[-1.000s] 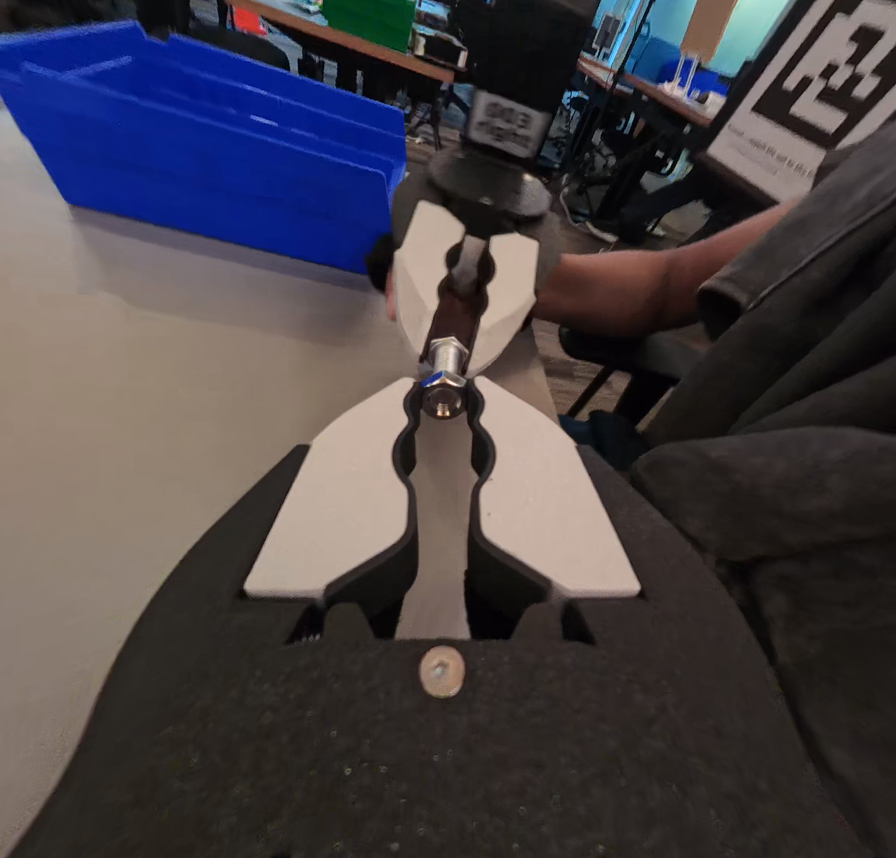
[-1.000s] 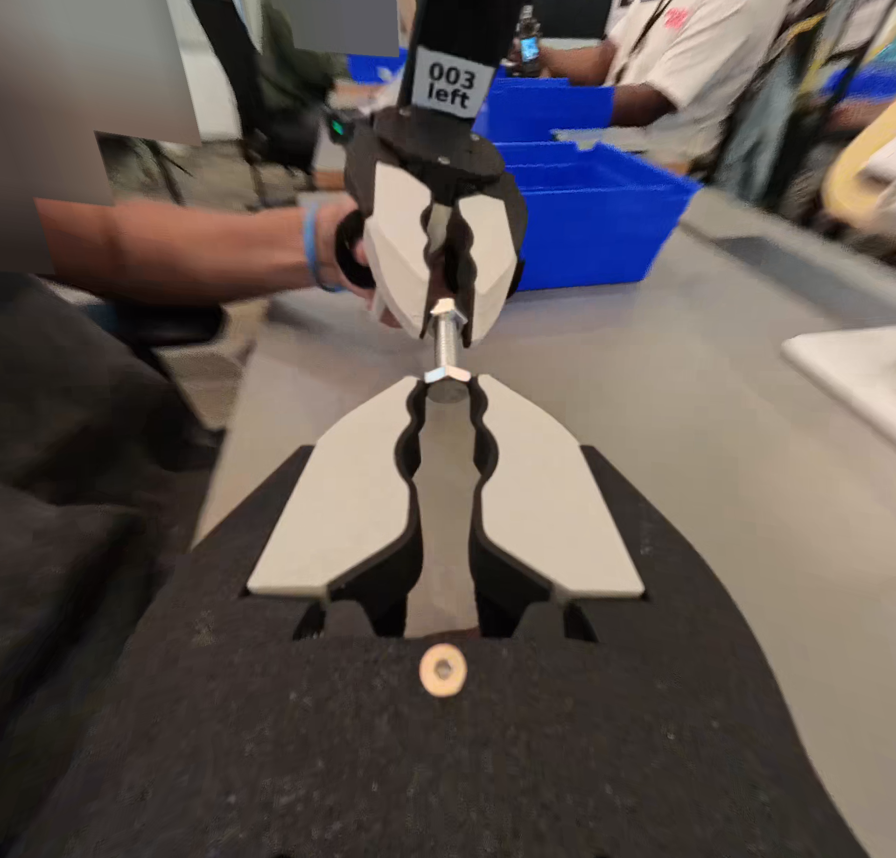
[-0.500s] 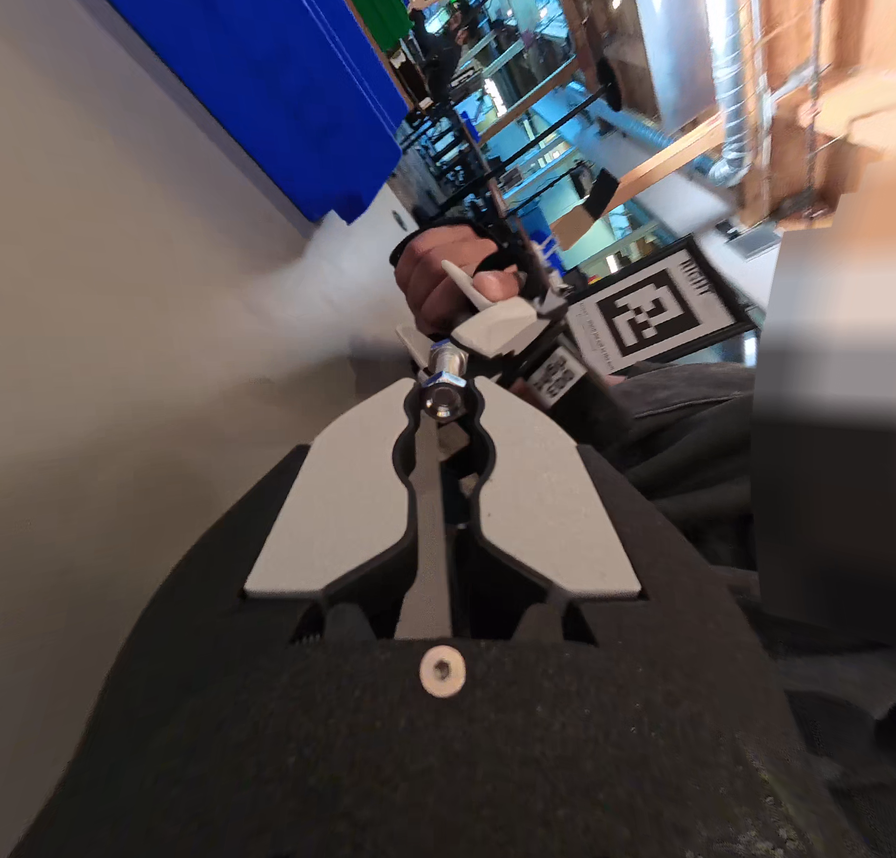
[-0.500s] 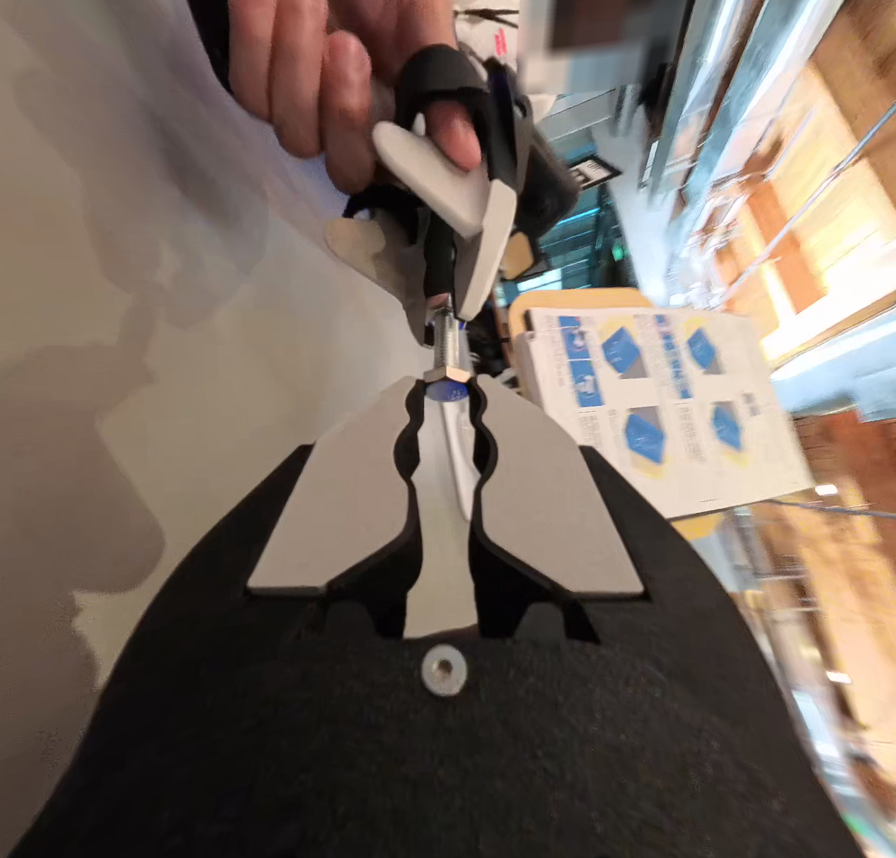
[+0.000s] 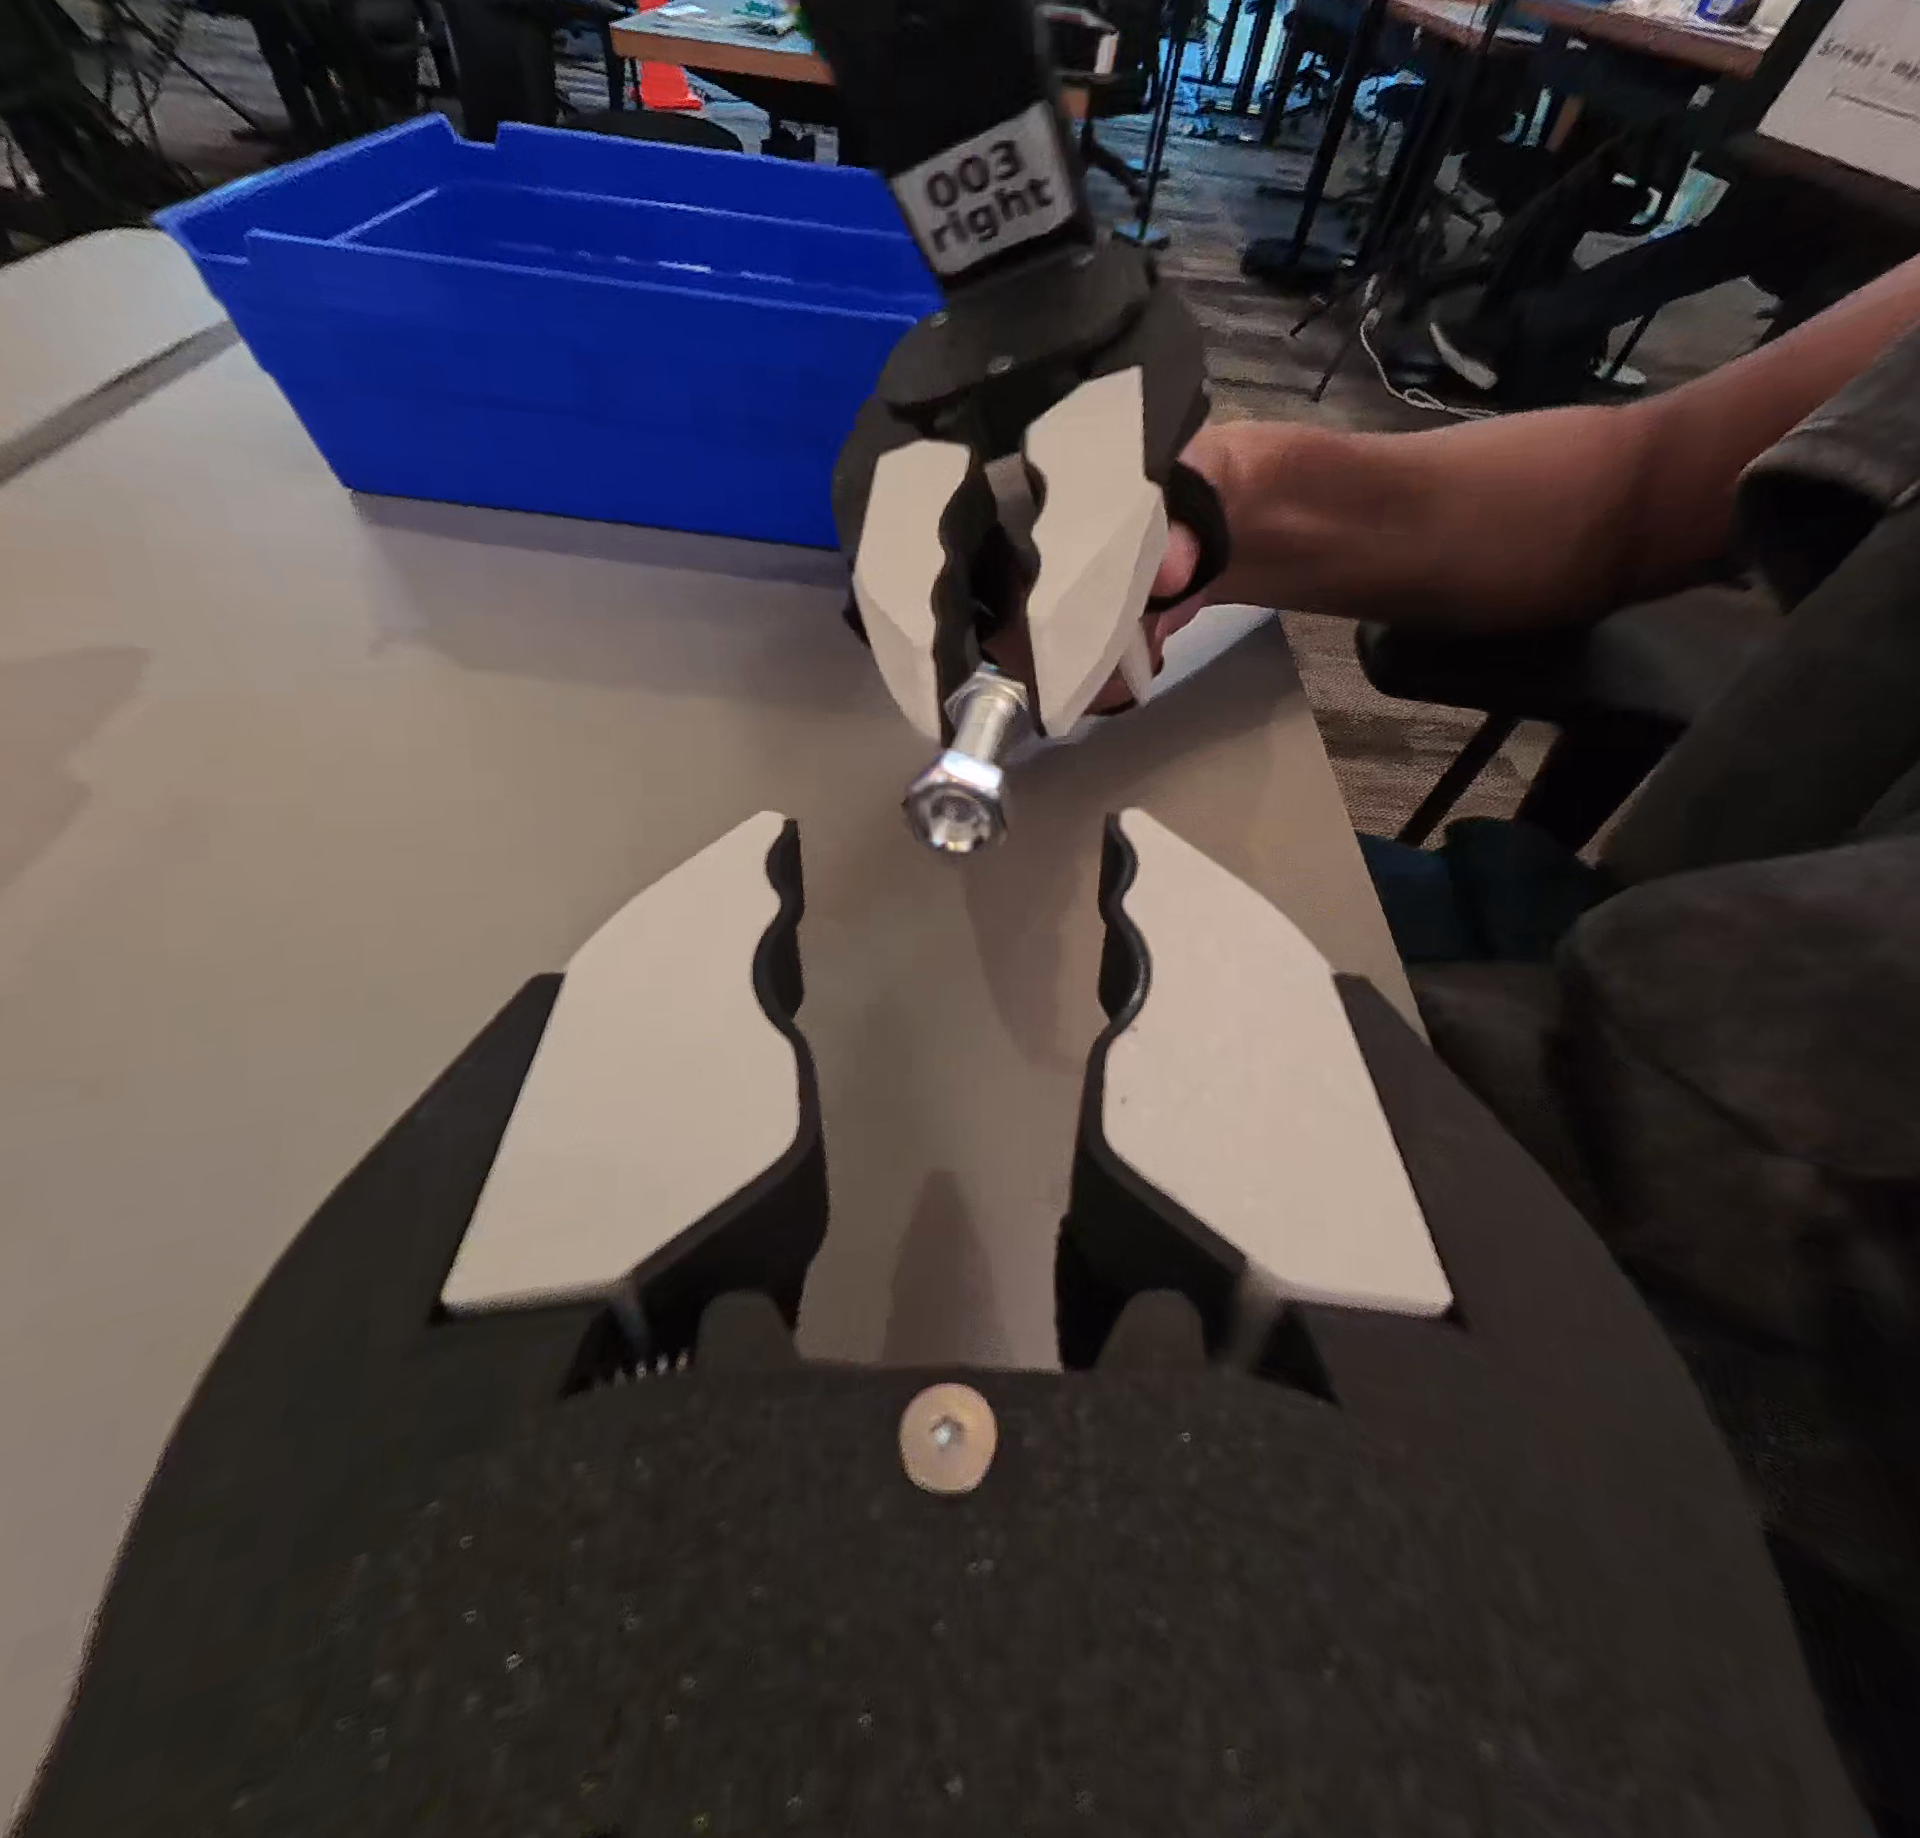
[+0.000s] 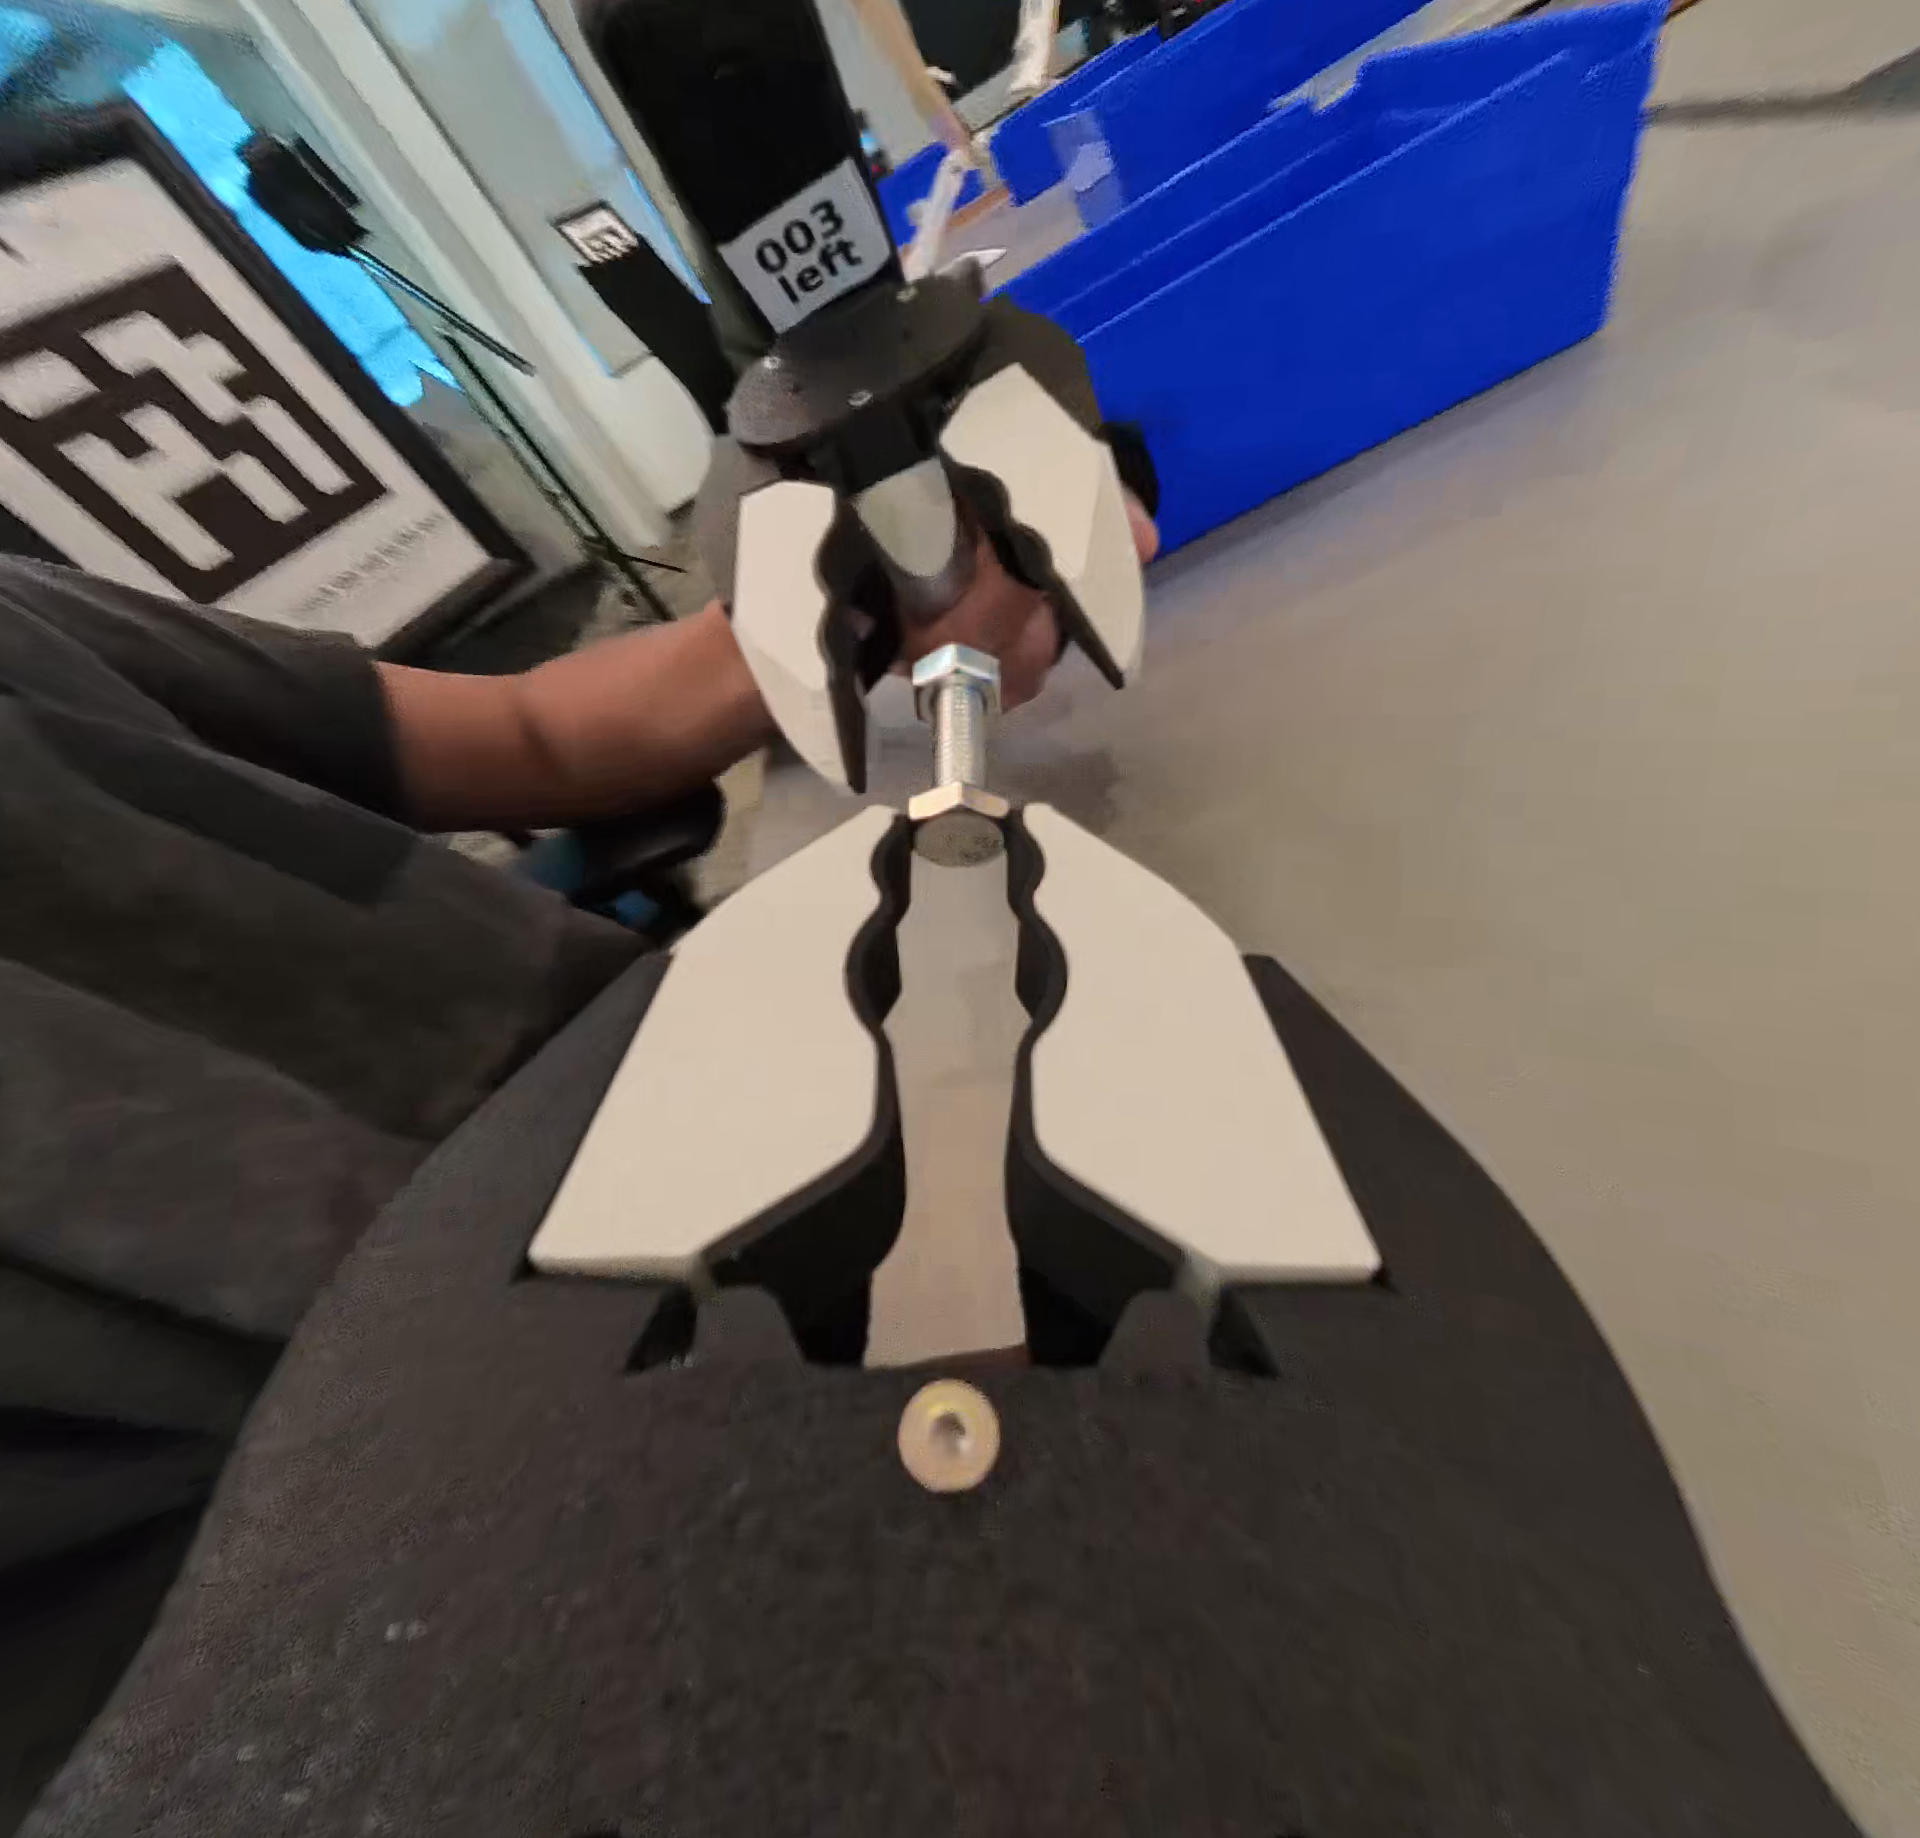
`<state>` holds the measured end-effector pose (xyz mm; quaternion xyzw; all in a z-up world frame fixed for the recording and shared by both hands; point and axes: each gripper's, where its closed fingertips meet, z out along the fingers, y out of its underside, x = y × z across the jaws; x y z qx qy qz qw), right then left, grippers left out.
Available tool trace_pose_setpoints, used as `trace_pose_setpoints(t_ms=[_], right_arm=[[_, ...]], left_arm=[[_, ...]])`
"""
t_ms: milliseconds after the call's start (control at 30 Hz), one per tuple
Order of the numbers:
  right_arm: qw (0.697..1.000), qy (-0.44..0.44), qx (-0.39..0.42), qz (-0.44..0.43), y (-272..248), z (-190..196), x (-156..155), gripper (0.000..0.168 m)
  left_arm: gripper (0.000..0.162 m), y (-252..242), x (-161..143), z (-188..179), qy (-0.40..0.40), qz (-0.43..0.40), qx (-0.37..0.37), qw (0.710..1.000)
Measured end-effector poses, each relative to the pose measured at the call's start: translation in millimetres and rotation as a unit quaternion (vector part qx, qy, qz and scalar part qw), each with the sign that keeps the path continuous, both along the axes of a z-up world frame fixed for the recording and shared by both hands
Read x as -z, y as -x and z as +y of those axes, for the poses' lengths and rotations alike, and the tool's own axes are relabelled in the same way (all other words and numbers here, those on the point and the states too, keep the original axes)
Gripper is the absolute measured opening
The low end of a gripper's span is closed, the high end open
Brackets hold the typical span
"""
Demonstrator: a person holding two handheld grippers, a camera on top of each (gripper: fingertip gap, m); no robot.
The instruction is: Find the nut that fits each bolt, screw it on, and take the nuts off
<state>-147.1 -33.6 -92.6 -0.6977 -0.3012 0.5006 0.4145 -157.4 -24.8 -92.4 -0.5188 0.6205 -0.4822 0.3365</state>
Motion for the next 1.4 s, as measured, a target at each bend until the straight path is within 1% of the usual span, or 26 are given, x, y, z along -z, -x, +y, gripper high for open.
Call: trace_pose_setpoints(t_ms=[100,200,233,333,400,433,500,567,633,667,733,833,867,900,933,967,1000,1067,1100,1167,1200,1267,1300,1333,1367,1400], right_arm=[[0.998,0.041,-0.035,0.03,6,-8,-1,0.018],[0.995,0.063,-0.053,0.063,9,-12,-7,0.018],[0.994,0.06,-0.053,0.068,9,-12,-8,0.018],[0.993,0.066,-0.065,0.069,10,-16,-8,0.018],[0.995,0.049,-0.056,0.06,9,-15,-9,0.018],[0.998,0.02,-0.041,0.048,8,-13,-10,0.018],[0.997,-0.075,0.009,-0.006,6,-5,-11,0.018],[0.976,-0.19,0.058,-0.083,2,1,-12,0.018],[0.933,-0.303,0.098,-0.17,-1,4,-12,0.018],[0.901,-0.358,0.116,-0.215,-4,5,-12,0.018],[0.822,-0.459,0.143,-0.305,-8,6,-12,0.018],[0.673,-0.585,0.166,-0.42,-11,6,-14,0.018],[0.635,-0.612,0.169,-0.441,-11,4,-14,0.018],[0.604,-0.633,0.172,-0.451,-10,3,-15,0.018],[0.588,-0.643,0.173,-0.459,-10,2,-14,0.018],[0.585,-0.643,0.171,-0.464,-10,3,-11,0.018],[0.596,-0.634,0.172,-0.462,-11,5,-9,0.017],[0.668,-0.585,0.169,-0.428,-11,7,-8,0.018],[0.707,-0.557,0.164,-0.403,-11,7,-9,0.018],[0.783,-0.49,0.155,-0.351,-12,8,-10,0.018],[0.823,-0.447,0.143,-0.321,-12,8,-9,0.018],[0.904,-0.328,0.11,-0.25,-10,8,-2,0.018],[0.937,-0.268,0.094,-0.201,-7,7,-1,0.018],[0.964,-0.205,0.073,-0.15,-4,5,-1,0.018],[0.981,-0.156,0.058,-0.104,-2,4,-3,0.018],[0.991,-0.11,0.042,-0.068,0,3,-3,0.018]], left_arm=[[0.048,1,-6,-4,-0.005,-0.015,0.009,1.0],[0.03,5,-9,-12,-0.012,-0.023,0.033,0.999],[0.02,6,-10,-16,-0.016,-0.03,0.044,0.998],[0.02,6,-13,-19,-0.031,-0.041,0.046,0.998],[0.02,5,-15,-18,-0.018,-0.036,0.044,0.998],[0.02,4,-15,-16,-0.002,-0.033,0.041,0.999],[0.02,2,-17,-10,0.051,-0.019,0.029,0.998],[0.02,0,-17,-6,0.112,-0.007,0.024,0.993],[0.02,-2,-18,-5,0.175,0.008,0.021,0.984],[0.02,-4,-18,-5,0.209,0.017,0.019,0.978],[0.019,-6,-17,-6,0.279,0.035,0.019,0.959],[0.019,-6,-17,-8,0.384,0.052,0.033,0.921],[0.019,-6,-17,-9,0.416,0.057,0.042,0.906],[0.019,-6,-17,-10,0.443,0.059,0.05,0.893],[0.019,-6,-16,-10,0.46,0.062,0.052,0.884],[0.019,-6,-13,-9,0.46,0.064,0.05,0.884],[0.019,-7,-11,-7,0.444,0.058,0.045,0.893],[0.019,-8,-12,-5,0.401,0.047,0.044,0.914],[0.027,-7,-16,-6,0.376,0.037,0.053,0.924],[0.059,-6,-17,1,0.305,0.021,0.033,0.951],[0.061,-4,-15,3,0.261,0.014,0.024,0.965],[0.06,1,-11,2,0.181,0.01,0.022,0.983],[0.057,1,-6,2,0.142,0.017,0.019,0.99],[0.055,1,-2,3,0.103,0.019,0.012,0.994],[0.051,1,1,2,0.068,0.019,0.01,0.997],[0.05,1,2,-1,0.046,0.015,0.012,0.999]])
